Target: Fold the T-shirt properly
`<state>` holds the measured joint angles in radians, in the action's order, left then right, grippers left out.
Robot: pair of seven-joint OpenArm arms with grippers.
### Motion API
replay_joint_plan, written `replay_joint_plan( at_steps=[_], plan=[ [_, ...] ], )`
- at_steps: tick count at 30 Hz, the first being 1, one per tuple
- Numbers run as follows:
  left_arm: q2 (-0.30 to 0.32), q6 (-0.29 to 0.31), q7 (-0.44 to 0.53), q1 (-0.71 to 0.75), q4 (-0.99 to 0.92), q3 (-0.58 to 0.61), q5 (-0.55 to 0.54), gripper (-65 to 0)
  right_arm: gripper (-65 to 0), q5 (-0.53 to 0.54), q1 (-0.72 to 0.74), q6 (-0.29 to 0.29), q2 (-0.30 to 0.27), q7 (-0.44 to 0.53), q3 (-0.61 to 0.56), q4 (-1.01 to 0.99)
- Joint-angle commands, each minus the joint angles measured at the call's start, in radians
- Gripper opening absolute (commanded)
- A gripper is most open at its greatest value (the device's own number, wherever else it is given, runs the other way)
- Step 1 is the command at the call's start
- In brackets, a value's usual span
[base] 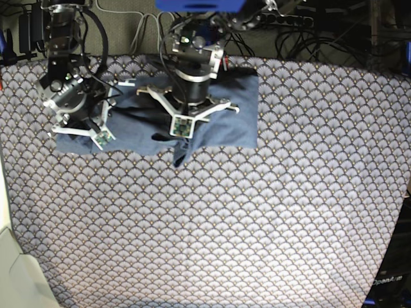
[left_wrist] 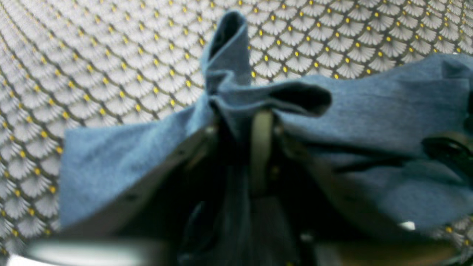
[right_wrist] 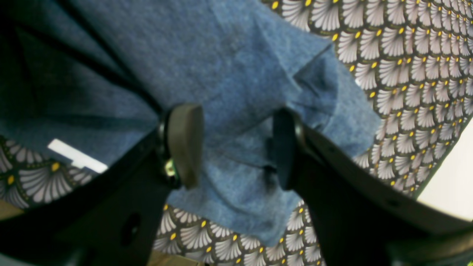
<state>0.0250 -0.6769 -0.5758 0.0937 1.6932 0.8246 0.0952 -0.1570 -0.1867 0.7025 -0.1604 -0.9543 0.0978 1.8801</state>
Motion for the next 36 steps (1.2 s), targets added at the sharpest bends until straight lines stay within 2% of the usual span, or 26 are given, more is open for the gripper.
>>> replay_joint_plan(
  at_steps=[1,3,6,14,19,23,27,29,34,36],
  plan=[
    [-0.01,0.003,0.023,-0.008,0.017,0.005,-0.012,-45.8,-33.2,0.001,0.008,-0.004,-0.009,0.011,0.003,0.016],
    [-0.01,0.003,0.027,-0.016,0.017,0.006,-0.058,-43.5,-33.2,0.001,0.003,-0.004,-0.009,0.011,0.003,0.016],
    [-0.007,0.003,0.029,-0.028,0.023,0.017,-0.107,-46.1,-33.2,0.001,0.0,-0.004,-0.009,0.011,0.001,0.016],
    [0.054,0.003,0.029,-0.058,0.103,0.08,-0.209,-46.0,-33.2,0.001,0.0,-0.004,-0.009,0.011,0.001,0.016],
    [0.062,0.003,0.024,-0.058,0.167,0.077,-0.266,-46.0,-33.2,0.003,0.0,-0.004,-0.005,0.011,0.001,0.016],
    [0.102,0.001,0.023,-0.058,0.21,0.071,-0.266,-46.0,-33.2,0.003,0.002,-0.004,-0.005,0.011,0.003,0.016],
    [0.181,-0.002,0.023,-0.013,0.236,-0.006,-0.298,-45.5,-33.0,0.001,0.006,-0.004,-0.009,0.01,0.007,0.023],
    [0.221,0.0,0.023,0.015,0.236,-0.057,-0.338,-42.0,-33.0,0.001,0.006,-0.004,-0.011,0.008,0.009,0.025],
    [0.339,0.001,0.03,0.061,0.256,-0.149,-0.453,-22.6,-32.8,0.001,0.008,-0.004,-0.031,0.011,0.018,0.026],
    [0.367,0.001,0.032,0.064,0.264,-0.169,-0.492,-17.6,-32.7,0.001,0.013,-0.004,-0.023,0.01,0.058,0.026]
  ],
)
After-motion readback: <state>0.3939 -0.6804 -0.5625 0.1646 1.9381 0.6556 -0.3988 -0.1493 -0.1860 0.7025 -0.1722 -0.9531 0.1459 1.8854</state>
